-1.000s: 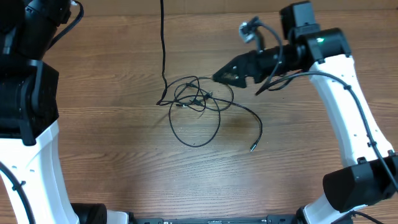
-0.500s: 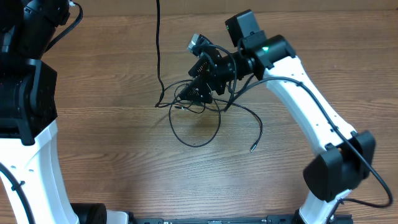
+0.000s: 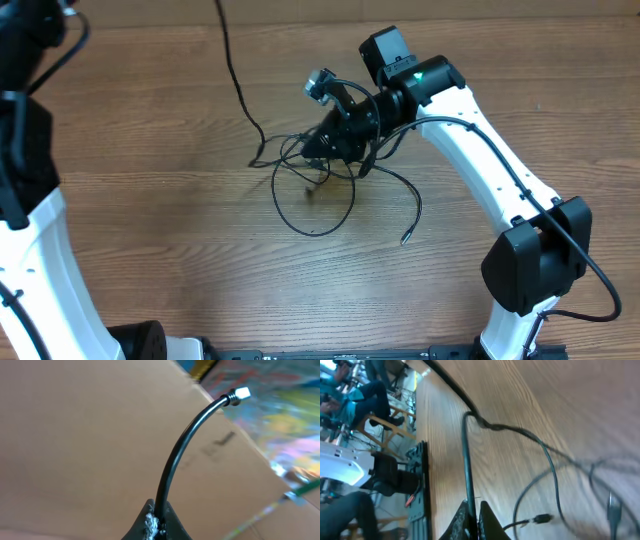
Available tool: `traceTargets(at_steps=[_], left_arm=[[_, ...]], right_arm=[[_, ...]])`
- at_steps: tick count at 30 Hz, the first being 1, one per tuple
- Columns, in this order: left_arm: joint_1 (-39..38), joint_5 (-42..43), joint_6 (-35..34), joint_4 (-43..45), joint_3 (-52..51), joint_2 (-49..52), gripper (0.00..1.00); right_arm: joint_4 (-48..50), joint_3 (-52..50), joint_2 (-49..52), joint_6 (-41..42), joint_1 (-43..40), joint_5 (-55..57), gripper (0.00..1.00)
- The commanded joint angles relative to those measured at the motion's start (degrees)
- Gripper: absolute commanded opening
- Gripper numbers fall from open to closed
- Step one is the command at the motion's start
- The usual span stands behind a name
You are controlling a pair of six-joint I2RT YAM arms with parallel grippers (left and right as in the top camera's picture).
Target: Untangle cables
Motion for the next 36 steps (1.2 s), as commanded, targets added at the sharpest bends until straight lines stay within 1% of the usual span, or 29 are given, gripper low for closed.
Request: traceTargets(at_steps=[1, 2, 3, 8, 11, 14, 18, 22, 25, 27, 30, 33, 36], left_arm=[[4.33, 0.94, 3.23, -2.29, 0.74, -0.70, 0.04], [4.94, 0.35, 3.91, -2.82, 0.74, -0.70, 0.04], [6.29, -1.88, 5.11, -4.26, 0.74, -0.70, 0.04], [9.14, -8.66, 7.69, -7.08, 0.74, -0.70, 0.04], [10.71, -13.42, 9.75, -8.74, 0.74, -0.70, 0.04], [11.50, -17.29, 11.28, -10.12, 0.74, -0.70, 0.04], [11.58, -25.88, 13.51, -12.63, 0.74, -0.66, 0.04], [11.58, -32.65, 15.76, -14.29, 0.74, -0.66, 0.04], [11.58, -36.68, 16.94, -15.15, 0.74, -0.66, 0.04], [11.58, -40.59, 17.88, -16.20, 0.72, -0.63, 0.04], [11.58, -45.31, 17.90, -17.25, 0.70, -0.31, 0.04], [12.04, -47.41, 17.94, -17.68, 0.59, 0.15, 0.04], [13.20, -47.36, 17.88, -17.66, 0.57, 0.55, 0.04]], right_arm=[[-2.51, 1.16, -2.75, 5.64, -3.74, 6.08, 0.04], [-2.86, 1.22, -3.72, 7.02, -4.39, 7.52, 0.04], [-3.32, 1.95, -6.51, 11.26, -6.08, 11.91, 0.04], [-5.25, 6.19, -15.26, 22.75, -10.99, 24.48, 0.04], [-6.58, 9.01, -20.70, 27.47, -14.64, 30.25, 0.04], [-6.93, 10.93, -24.90, 30.51, -17.86, 34.49, 0.04], [-5.16, 11.72, -30.67, 34.97, -23.26, 41.24, 0.04], [-0.55, 11.72, -34.53, 35.45, -30.14, 41.92, 0.04], [3.32, 11.72, -36.11, 37.59, -34.25, 41.88, 0.04], [7.56, 11.72, -36.98, 38.51, -37.16, 41.38, 0.04], [12.31, 11.69, -37.03, 38.27, -38.80, 41.51, 0.04], [15.52, 11.69, -36.17, 38.27, -39.95, 42.21, 0.04], [18.47, 11.69, -34.56, 38.29, -41.42, 43.80, 0.04]])
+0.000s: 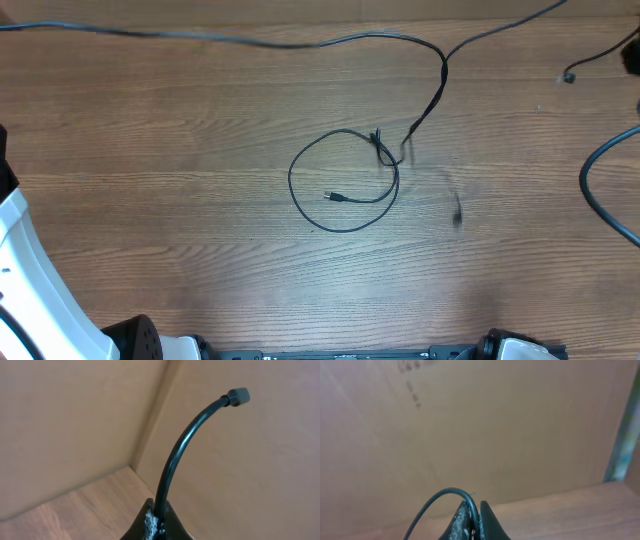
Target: Untangle cables
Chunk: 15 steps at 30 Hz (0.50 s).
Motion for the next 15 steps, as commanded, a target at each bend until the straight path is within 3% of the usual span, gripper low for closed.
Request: traceTargets(at_steps=[1, 8, 15], left_arm=[[1.88, -4.52, 1.27, 0.17, 0.57, 0.55, 0.04], [4.02, -3.45, 1.25, 0.52, 0.59, 0.61, 0.04], [4.02, 3.10, 1.27, -2.27, 0.57, 0.61, 0.04]], right_arm=[[2.80, 0.57, 1.73, 0.68, -2.08, 3.32, 0.04], [3.08, 0.57, 6.71, 3.48, -4.61, 1.03, 0.04], [-0.85, 0.52, 9.03, 3.50, -3.93, -17.75, 0.04]])
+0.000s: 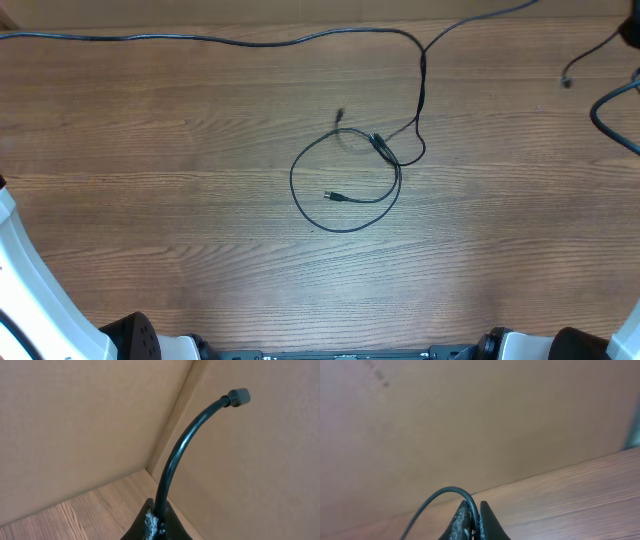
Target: Untangle cables
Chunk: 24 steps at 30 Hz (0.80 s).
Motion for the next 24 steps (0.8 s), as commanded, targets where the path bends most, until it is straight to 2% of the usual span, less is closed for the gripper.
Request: traceTargets(at_steps=[1, 6, 15, 24], left_arm=[[0.59, 4.90, 1.22, -1.95, 0.57, 0.28, 0.04], [0.57, 11.89, 1.22, -7.37, 0.59, 0.28, 0.04], [0.57, 14.29, 1.42, -12.00, 0.57, 0.28, 0.04], [0.57, 19.21, 7.21, -11.96, 0.57, 0.28, 0.04]], right_arm=[[-1.31, 0.52, -0.79, 0.66, 0.68, -9.92, 0.04], [-4.46, 0.52, -0.87, 0.61, 3.69, -10.84, 0.04], [-6.12, 0.52, -0.81, 0.57, 7.76, -10.80, 0.04], [-6.93, 0.48, -0.52, 0.59, 10.23, -10.16, 0.04]])
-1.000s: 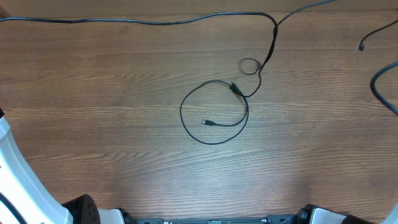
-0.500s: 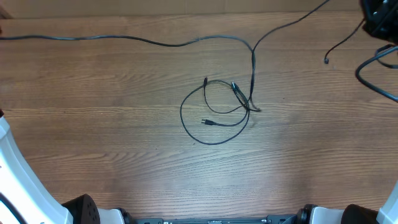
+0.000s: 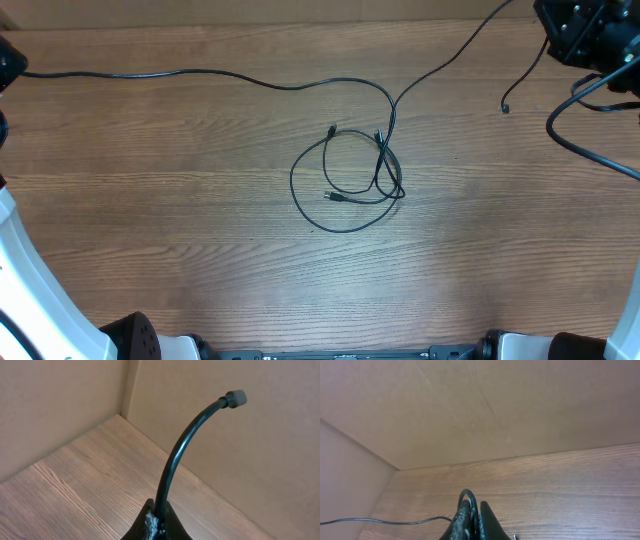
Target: Untangle cables
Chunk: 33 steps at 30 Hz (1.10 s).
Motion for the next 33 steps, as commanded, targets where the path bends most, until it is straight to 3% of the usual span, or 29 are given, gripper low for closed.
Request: traceTargets(at_steps=[1, 10, 18, 25, 33], left_arm=[[0.57, 2.47, 3.58, 1.05, 0.59, 0.28, 0.04], [0.59, 8.55, 2.78, 13.51, 0.63, -1.38, 0.04], [0.63, 8.15, -2.97, 27.08, 0.66, -4.57, 0.04], [0.68, 0.85, -4.85, 35.58, 0.66, -6.36, 0.04], [0.68, -2.36, -4.61, 37.31, 0.66, -6.73, 0.04]], right_arm=[[-1.05, 0.46, -0.44, 0.00, 0.90, 0.07, 0.04], [-11.37, 0.46, 4.31, -0.02, 1.84, 5.97, 0.04], [-17.25, 0.46, 13.53, 0.02, 1.84, 14.25, 0.04], [-17.31, 0.46, 21.31, 2.23, -0.46, 23.34, 0.04], [-11.58, 0.46, 26.64, 5.14, -9.42, 26.91, 0.04]])
